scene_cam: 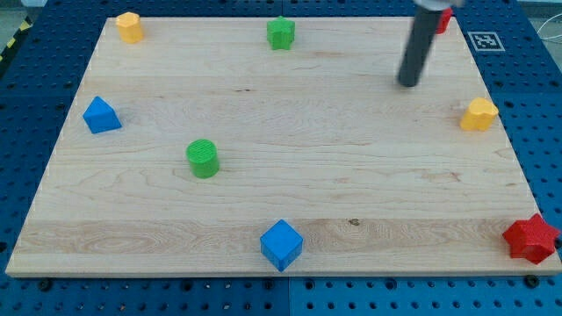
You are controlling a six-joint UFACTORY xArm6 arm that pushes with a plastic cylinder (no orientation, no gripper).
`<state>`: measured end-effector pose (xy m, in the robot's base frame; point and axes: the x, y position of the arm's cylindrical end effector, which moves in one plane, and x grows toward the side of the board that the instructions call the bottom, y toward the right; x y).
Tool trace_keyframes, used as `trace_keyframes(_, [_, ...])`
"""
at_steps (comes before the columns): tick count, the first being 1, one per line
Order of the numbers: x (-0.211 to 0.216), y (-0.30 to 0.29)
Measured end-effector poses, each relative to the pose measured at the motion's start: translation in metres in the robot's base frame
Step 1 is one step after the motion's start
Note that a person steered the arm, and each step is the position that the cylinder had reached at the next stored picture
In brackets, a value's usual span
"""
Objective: Push the yellow heart to the bottom left
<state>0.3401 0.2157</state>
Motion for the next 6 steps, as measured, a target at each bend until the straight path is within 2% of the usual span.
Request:
trace_keyframes(1, [0.011,0.077])
trace_keyframes(2, [0.032,0.128])
trace_keyframes(3, [0.051,0.122])
trace_keyframes(4, [0.087,0.073])
trace_keyframes(5, [0.102,0.038])
trace_keyframes(6, [0.084,0.006])
